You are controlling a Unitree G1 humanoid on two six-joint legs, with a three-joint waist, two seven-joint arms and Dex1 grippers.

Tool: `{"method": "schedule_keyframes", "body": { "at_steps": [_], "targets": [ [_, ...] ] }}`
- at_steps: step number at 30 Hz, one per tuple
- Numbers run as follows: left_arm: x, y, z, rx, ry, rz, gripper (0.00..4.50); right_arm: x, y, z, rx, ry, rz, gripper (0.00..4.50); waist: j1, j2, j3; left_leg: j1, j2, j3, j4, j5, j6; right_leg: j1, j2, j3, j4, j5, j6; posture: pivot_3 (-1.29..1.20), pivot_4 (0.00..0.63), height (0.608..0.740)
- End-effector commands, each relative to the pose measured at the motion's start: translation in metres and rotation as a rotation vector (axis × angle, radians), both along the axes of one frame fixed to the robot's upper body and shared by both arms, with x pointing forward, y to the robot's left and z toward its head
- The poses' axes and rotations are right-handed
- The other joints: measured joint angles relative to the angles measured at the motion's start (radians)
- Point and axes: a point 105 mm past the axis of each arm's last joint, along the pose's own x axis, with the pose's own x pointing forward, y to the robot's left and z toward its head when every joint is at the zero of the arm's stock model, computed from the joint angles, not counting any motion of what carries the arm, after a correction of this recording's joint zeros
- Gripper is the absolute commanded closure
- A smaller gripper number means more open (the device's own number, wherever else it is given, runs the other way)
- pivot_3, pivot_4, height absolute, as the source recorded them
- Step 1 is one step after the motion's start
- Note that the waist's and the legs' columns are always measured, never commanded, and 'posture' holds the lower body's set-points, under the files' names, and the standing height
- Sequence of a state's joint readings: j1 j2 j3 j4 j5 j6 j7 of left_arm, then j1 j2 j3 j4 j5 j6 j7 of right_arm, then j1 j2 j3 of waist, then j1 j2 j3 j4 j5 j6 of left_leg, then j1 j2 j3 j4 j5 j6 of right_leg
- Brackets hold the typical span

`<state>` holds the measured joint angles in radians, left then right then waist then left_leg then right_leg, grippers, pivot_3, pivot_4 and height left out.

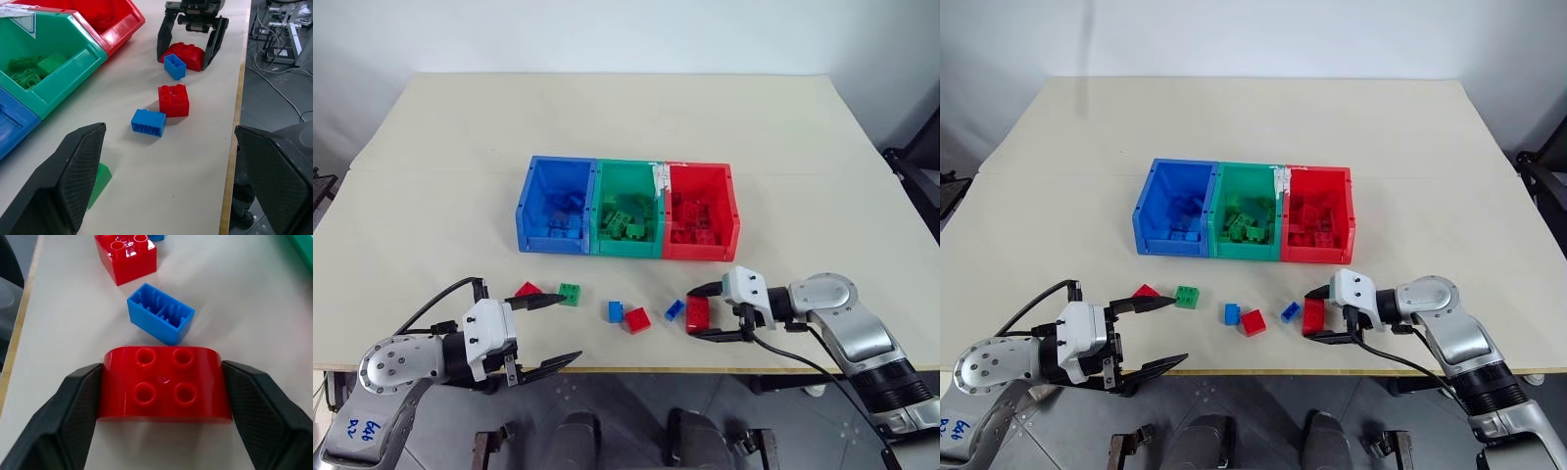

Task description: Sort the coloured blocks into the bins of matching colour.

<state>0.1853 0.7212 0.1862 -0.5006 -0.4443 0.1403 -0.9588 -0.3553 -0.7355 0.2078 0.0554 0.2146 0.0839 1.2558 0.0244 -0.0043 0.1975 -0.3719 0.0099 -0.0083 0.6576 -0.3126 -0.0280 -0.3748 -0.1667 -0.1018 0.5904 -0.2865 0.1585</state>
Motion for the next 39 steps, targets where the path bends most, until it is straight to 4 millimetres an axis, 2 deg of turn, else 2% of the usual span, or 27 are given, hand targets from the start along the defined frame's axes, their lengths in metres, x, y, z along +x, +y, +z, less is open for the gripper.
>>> {"method": "schedule_keyframes", "body": {
  "at_steps": [1,3,5,6,8,11,14,20,23,24,26,28,30,34,37,39],
  "targets": [
    [-0.002,-0.003,0.01,-0.023,-0.039,-0.014,0.0,-0.002,-0.017,-0.008,-0.023,0.035,-0.033,1.08,0.0,0.0,0.0,0.0,0.0,0.0,0.0,0.0,0.0,0.0,0.0,0.0,0.0,0.0,0.0,0.0,0.15,0.74],
    [-0.002,-0.002,0.012,-0.047,-0.042,-0.007,0.0,-0.003,-0.018,0.006,0.05,0.043,-0.034,1.08,0.002,0.0,0.0,0.0,0.0,0.0,0.001,0.0,0.0,0.0,0.0,0.0,0.0,0.0,0.0,0.0,0.15,0.74],
    [0.0,0.003,0.012,-0.066,-0.043,0.022,0.0,0.001,-0.02,0.029,0.146,0.029,-0.051,1.08,0.0,0.0,0.0,0.0,0.0,0.0,0.001,-0.001,0.0,0.0,0.0,0.0,0.0,0.0,0.0,0.0,0.15,0.74],
    [0.002,0.009,0.012,-0.08,-0.042,0.058,0.0,0.008,-0.02,0.048,0.219,0.014,-0.088,1.08,-0.001,0.0,0.0,-0.001,0.0,0.0,0.001,-0.001,0.0,0.0,0.0,0.0,0.0,0.0,0.0,0.0,0.15,0.74],
    [0.003,0.018,0.012,-0.096,-0.041,0.102,0.0,0.019,-0.02,0.072,0.311,-0.002,-0.136,1.08,-0.006,0.002,0.001,0.0,0.001,0.001,0.001,-0.001,0.0,0.0,0.001,0.0,0.0,0.0,0.0,0.0,0.15,0.74],
    [0.002,0.039,0.008,-0.091,-0.036,0.186,0.0,0.052,-0.014,0.107,0.403,-0.086,-0.233,1.08,-0.025,0.003,0.002,0.001,0.004,0.004,0.001,-0.001,-0.001,-0.001,0.003,0.0,0.0,0.0,-0.002,0.0,0.15,0.74],
    [-0.002,0.053,0.002,-0.077,-0.021,0.238,0.0,0.077,-0.008,0.12,0.434,-0.139,-0.303,1.08,-0.028,0.002,0.001,0.001,0.006,0.004,0.001,-0.002,-0.003,-0.003,0.004,0.0,0.002,-0.001,-0.004,0.0,0.15,0.74],
    [-0.005,0.059,0.001,-0.067,-0.027,0.273,0.0,0.108,0.004,0.119,0.407,-0.185,-0.356,1.08,-0.021,0.002,0.001,-0.003,0.005,0.005,0.003,-0.006,0.0,-0.005,0.004,0.001,0.001,-0.001,-0.004,0.0,0.15,0.74],
    [-0.005,0.055,0.004,-0.07,-0.034,0.266,0.0,0.117,0.005,0.123,0.418,-0.234,-0.379,0.04,-0.026,0.002,0.001,-0.004,0.005,0.005,0.003,-0.006,0.0,-0.007,0.004,0.001,0.001,-0.001,-0.004,0.0,0.15,0.74],
    [-0.005,0.054,0.005,-0.07,-0.037,0.265,0.0,0.118,0.003,0.126,0.421,-0.258,-0.383,0.01,-0.027,0.002,0.001,-0.004,0.005,0.006,0.003,-0.007,0.0,-0.007,0.004,0.001,0.001,-0.001,-0.004,0.0,0.15,0.74],
    [0.001,0.053,0.007,-0.066,-0.047,0.277,0.0,0.111,-0.005,0.129,0.438,-0.27,-0.355,0.01,-0.027,0.003,0.002,-0.004,0.006,0.006,0.003,-0.007,0.0,-0.008,0.004,0.001,0.001,-0.001,-0.004,0.0,0.15,0.74],
    [0.004,0.049,0.008,-0.067,-0.046,0.254,0.0,0.089,-0.011,0.133,0.486,-0.258,-0.248,0.01,-0.021,0.003,0.002,-0.004,0.006,0.006,0.003,-0.007,0.0,-0.008,0.004,0.001,0.002,-0.001,-0.004,0.0,0.15,0.74],
    [0.006,0.042,0.009,-0.073,-0.036,0.208,0.0,0.064,-0.02,0.128,0.481,-0.214,-0.156,0.01,-0.01,0.003,0.002,-0.004,0.005,0.006,0.003,-0.007,0.0,-0.007,0.004,0.001,0.001,-0.001,-0.004,0.0,0.15,0.74],
    [0.011,0.025,0.008,-0.062,-0.017,0.093,0.0,0.03,-0.054,0.096,0.27,-0.202,-0.133,0.01,-0.001,0.003,0.002,-0.004,0.006,0.007,0.005,-0.008,0.0,-0.007,0.004,0.001,0.001,0.0,-0.004,0.0,0.15,0.74],
    [0.022,0.012,0.008,-0.037,-0.046,0.039,0.0,0.011,-0.087,0.078,0.153,-0.199,-0.169,0.01,0.0,0.003,0.002,-0.004,0.006,0.008,0.005,-0.008,0.0,-0.006,0.004,0.001,0.001,0.0,-0.003,0.0,0.15,0.74],
    [0.027,0.006,0.009,-0.039,-0.053,0.01,0.0,0.003,-0.1,0.071,0.098,-0.205,-0.17,0.01,-0.004,0.003,0.002,-0.002,0.006,0.01,0.006,-0.008,0.0,-0.005,0.004,0.001,0.001,0.0,-0.003,0.0,0.15,0.74]
  ]
}}
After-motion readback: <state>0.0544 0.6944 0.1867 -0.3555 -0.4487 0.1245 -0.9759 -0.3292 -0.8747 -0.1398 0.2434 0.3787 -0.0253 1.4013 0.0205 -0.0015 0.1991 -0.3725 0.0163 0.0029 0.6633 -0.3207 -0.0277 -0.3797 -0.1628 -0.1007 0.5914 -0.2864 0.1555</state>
